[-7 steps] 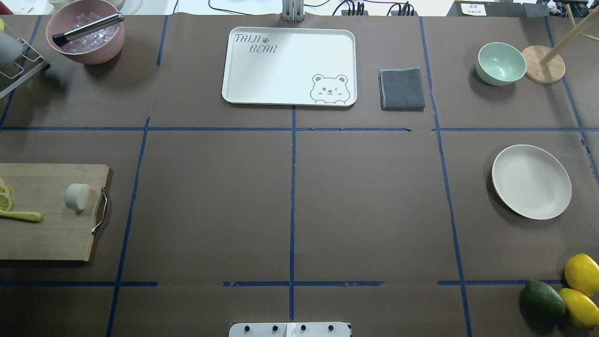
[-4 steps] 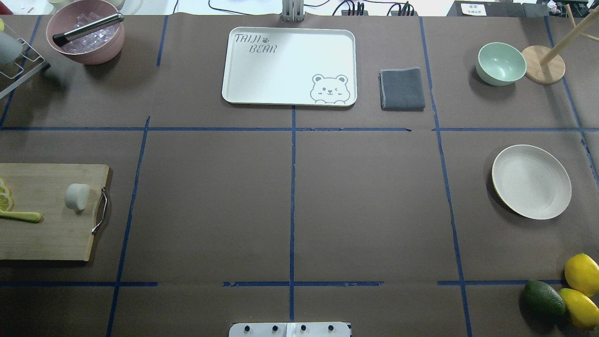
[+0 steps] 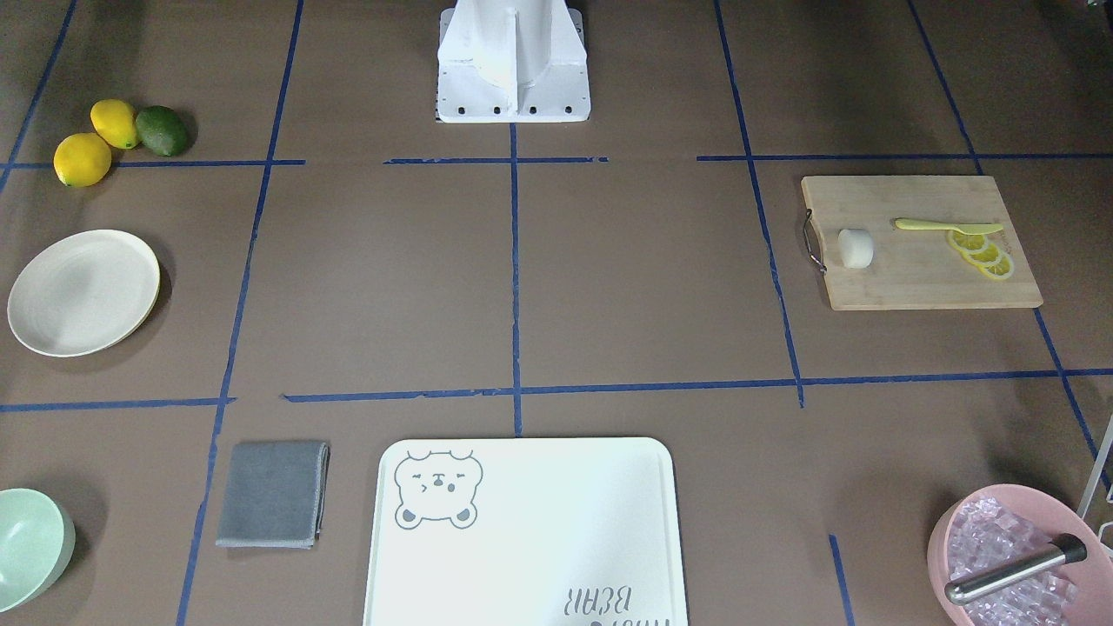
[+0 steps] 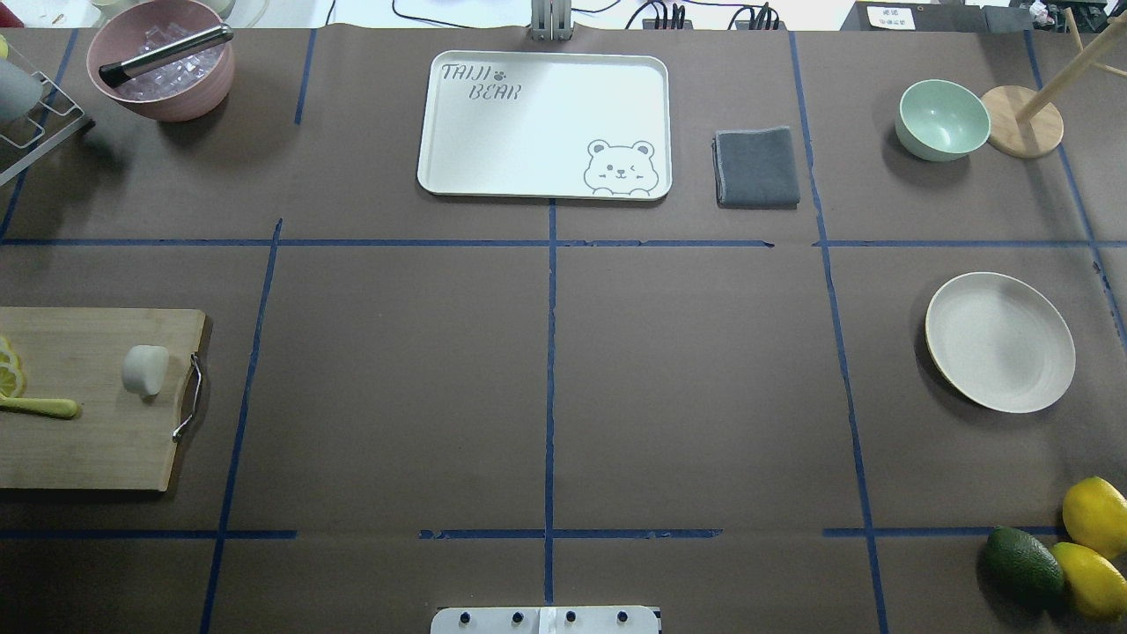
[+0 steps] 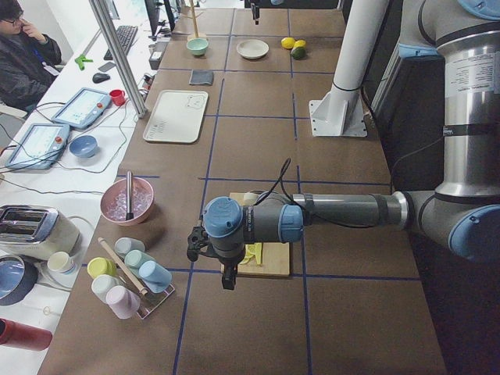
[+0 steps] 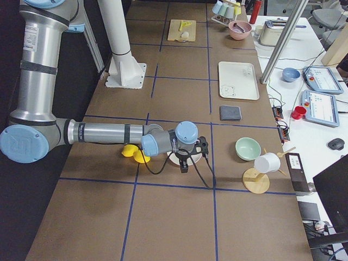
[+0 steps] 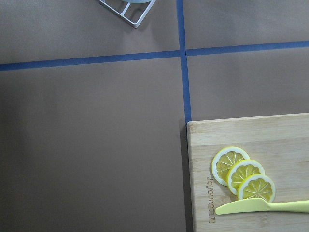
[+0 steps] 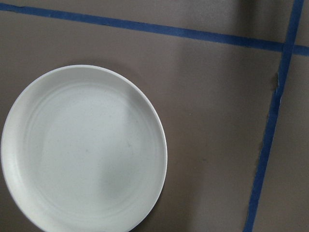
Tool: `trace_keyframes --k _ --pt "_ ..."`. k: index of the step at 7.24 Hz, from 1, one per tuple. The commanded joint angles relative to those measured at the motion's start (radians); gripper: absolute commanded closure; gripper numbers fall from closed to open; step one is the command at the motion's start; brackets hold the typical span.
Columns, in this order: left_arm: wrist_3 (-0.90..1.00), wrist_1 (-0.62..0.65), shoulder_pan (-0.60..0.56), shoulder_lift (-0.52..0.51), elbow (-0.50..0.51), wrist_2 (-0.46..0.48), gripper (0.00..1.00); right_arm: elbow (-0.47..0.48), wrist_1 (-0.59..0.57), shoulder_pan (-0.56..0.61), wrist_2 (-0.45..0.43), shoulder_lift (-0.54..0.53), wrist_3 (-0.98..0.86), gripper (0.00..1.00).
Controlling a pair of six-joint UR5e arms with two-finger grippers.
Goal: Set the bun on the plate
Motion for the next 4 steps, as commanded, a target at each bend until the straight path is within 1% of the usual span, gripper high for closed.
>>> trace_keyframes --k 1,2,3,4 --pt "0.0 -0.002 0.0 -0.001 -0.001 0.0 0.0 -0.125 0.276 -0.05 -0.024 0.008 0.193 0.0" --pt "0.0 -0.002 0.002 -0.003 -0.003 0.0 0.0 -0.137 0.34 -0.094 -0.084 0.008 0.261 0.0" --pt "0.0 -0.002 0.002 -0.003 -0.007 0.0 0.0 -0.138 0.353 -0.134 -0.128 0.01 0.312 0.0" --pt "0.0 -0.004 0.002 -0.003 -0.011 0.0 0.0 -0.144 0.356 -0.154 -0.138 0.01 0.314 0.01"
